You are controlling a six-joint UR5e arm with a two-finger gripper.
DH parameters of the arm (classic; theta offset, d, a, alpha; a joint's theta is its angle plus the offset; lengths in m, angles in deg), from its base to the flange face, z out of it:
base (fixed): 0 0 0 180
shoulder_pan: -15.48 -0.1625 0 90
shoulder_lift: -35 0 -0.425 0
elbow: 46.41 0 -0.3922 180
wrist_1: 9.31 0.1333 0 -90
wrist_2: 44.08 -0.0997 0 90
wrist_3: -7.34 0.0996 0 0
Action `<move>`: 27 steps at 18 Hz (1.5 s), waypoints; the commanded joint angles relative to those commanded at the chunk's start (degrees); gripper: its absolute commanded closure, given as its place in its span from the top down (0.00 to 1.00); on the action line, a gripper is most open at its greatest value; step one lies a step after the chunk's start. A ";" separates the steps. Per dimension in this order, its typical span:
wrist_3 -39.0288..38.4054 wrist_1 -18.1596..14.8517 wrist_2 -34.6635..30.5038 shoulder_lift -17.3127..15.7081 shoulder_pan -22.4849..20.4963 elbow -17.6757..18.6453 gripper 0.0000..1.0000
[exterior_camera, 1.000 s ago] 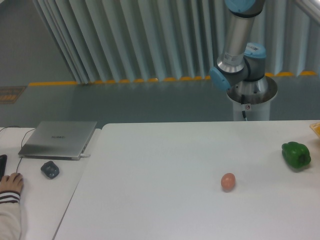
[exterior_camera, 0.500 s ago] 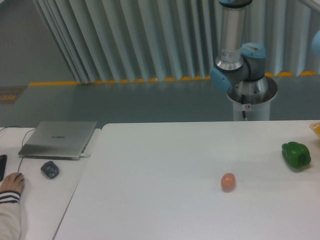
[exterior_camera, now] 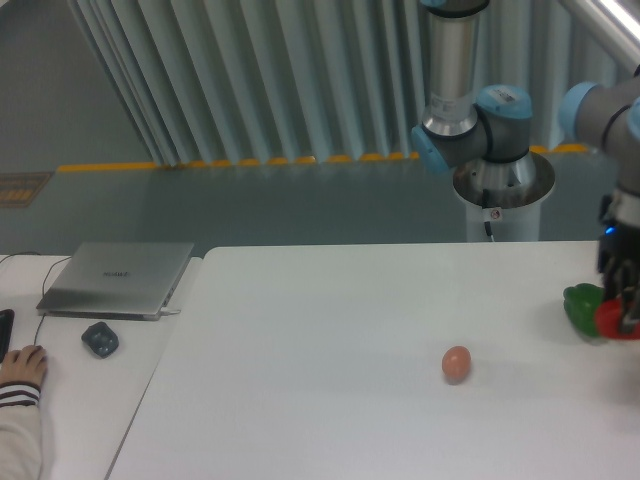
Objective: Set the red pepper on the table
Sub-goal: 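Bring the gripper holding a red bell pepper down beside the green pepper, then lower the red pepper onto the table beside the orange ball, then open the gripper, release the red pepper, and lift the arm away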
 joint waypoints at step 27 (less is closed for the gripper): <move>-11.98 2.30 -9.75 1.95 7.40 0.35 1.00</move>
